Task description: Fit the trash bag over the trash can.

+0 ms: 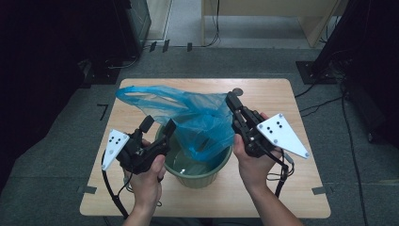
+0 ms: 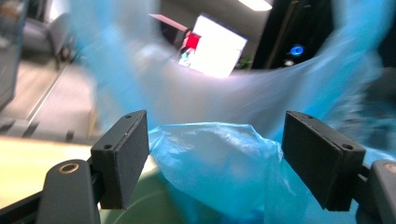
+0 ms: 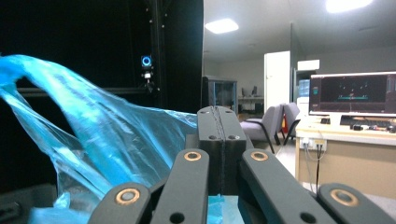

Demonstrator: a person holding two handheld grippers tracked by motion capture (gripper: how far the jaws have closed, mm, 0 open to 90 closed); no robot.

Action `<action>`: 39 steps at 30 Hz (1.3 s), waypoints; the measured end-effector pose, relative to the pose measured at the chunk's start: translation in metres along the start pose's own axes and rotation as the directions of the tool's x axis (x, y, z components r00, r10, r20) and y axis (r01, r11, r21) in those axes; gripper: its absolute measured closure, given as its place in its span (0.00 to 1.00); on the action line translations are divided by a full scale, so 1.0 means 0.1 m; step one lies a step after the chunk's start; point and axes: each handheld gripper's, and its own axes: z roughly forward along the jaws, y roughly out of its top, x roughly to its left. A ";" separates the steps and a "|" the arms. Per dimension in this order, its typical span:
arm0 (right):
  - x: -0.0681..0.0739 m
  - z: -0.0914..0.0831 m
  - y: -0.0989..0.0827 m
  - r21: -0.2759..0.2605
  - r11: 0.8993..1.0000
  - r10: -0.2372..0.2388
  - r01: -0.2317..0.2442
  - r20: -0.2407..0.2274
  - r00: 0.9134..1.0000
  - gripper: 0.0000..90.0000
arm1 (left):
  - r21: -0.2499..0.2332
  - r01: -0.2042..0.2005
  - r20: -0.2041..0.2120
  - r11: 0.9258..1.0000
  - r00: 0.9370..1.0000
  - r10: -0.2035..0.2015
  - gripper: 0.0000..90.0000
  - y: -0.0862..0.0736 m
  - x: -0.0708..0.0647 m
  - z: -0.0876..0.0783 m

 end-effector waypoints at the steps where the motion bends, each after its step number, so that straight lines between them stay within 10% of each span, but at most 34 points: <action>1: -0.01 -0.01 0.01 -0.008 1.000 -0.003 0.003 -0.002 1.000 1.00 | 0.011 0.018 -0.006 1.000 1.000 -0.018 0.25 -0.01 0.03 -0.01; 9: -0.02 -0.12 0.06 -0.047 0.999 0.002 -0.003 -0.022 1.000 1.00 | 0.037 0.102 -0.035 0.994 0.994 -0.101 0.25 -0.05 0.19 -0.09; 17: -0.02 -0.18 0.01 -0.047 0.999 -0.016 0.014 -0.050 0.999 1.00 | -0.059 0.190 0.070 0.980 0.980 -0.185 0.24 0.08 0.24 -0.18; 26: 0.03 -0.23 -0.07 -0.056 0.997 -0.050 0.046 -0.081 0.995 1.00 | 0.031 0.195 -0.062 0.980 0.979 -0.193 0.24 0.14 0.18 0.03; 29: 0.00 -0.25 -0.08 -0.060 0.998 -0.036 0.031 -0.083 0.996 1.00 | 0.067 0.168 -0.078 0.984 0.984 -0.162 0.44 0.07 0.19 0.07; 33: -0.03 -0.31 -0.08 -0.050 0.998 -0.037 0.033 -0.082 0.996 1.00 | 0.060 0.104 0.004 0.993 0.994 -0.105 0.86 0.05 0.20 -0.04; 39: -0.06 -0.52 -0.08 -0.017 0.999 -0.032 0.031 -0.088 0.996 1.00 | 0.085 0.043 0.110 0.995 0.993 -0.052 1.00 0.10 0.24 -0.28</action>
